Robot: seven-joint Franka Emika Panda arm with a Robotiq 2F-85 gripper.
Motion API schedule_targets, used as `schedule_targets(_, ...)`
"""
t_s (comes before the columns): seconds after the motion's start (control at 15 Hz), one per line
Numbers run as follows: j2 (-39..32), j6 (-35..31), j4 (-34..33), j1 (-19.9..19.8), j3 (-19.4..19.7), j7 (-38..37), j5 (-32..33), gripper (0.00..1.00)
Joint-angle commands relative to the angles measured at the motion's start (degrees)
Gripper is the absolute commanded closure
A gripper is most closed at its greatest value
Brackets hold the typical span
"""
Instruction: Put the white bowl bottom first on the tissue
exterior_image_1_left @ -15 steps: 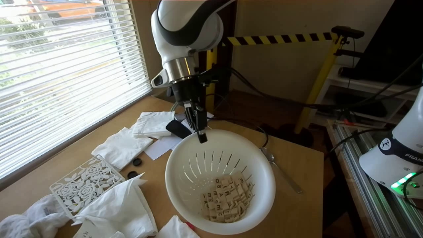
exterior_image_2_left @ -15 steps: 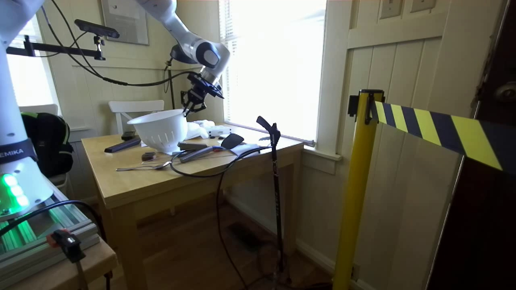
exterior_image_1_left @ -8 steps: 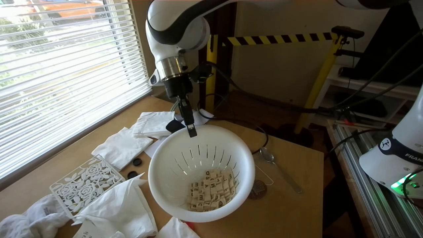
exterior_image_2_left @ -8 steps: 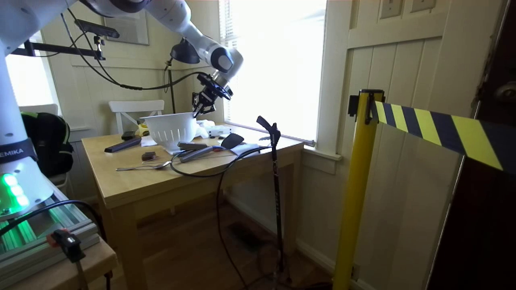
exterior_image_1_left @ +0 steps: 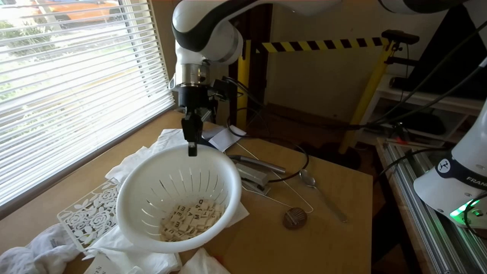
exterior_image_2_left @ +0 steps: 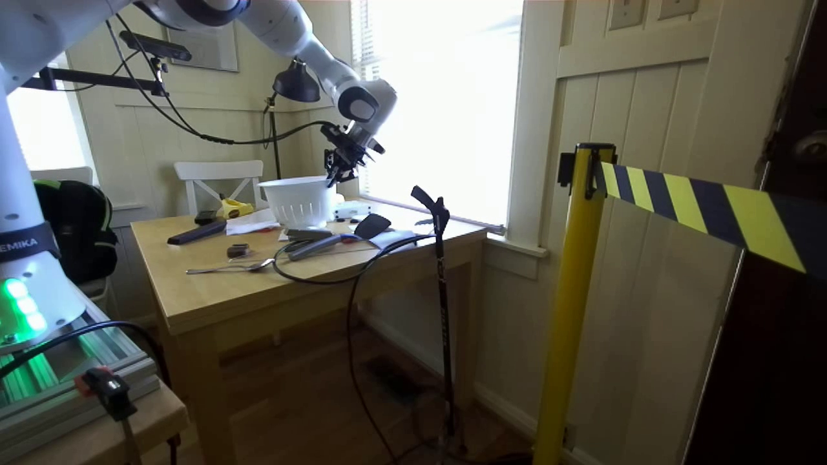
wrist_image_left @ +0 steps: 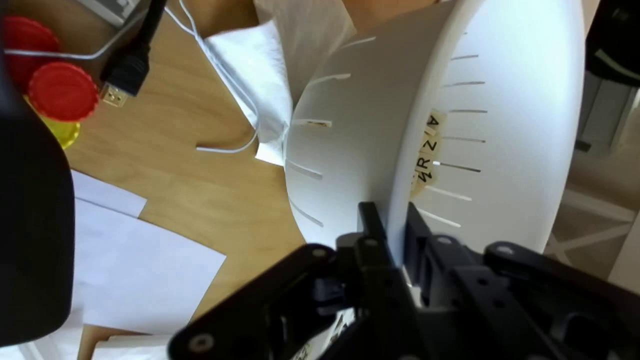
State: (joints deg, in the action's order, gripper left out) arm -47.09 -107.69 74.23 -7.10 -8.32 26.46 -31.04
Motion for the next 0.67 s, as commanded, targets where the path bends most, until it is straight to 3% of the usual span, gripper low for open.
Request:
schedule_targets(0.0, 4.9, -12.0, 10.6, -1.9, -1.9, -1.8, -5.8, 0.97)
schedule_targets(0.4, 12.2, -26.2, 25.7, -1.8, -1.6, -0.1, -15.5, 0.97)
schedule_targets(0.47, 13.4, -27.3, 27.3, -1.6, -1.4, 0.4, -16.3, 0.71)
schedule_targets(0.6, 15.3, -28.7, 29.1, -1.1, -0.8, 1.0, -14.9, 0.54)
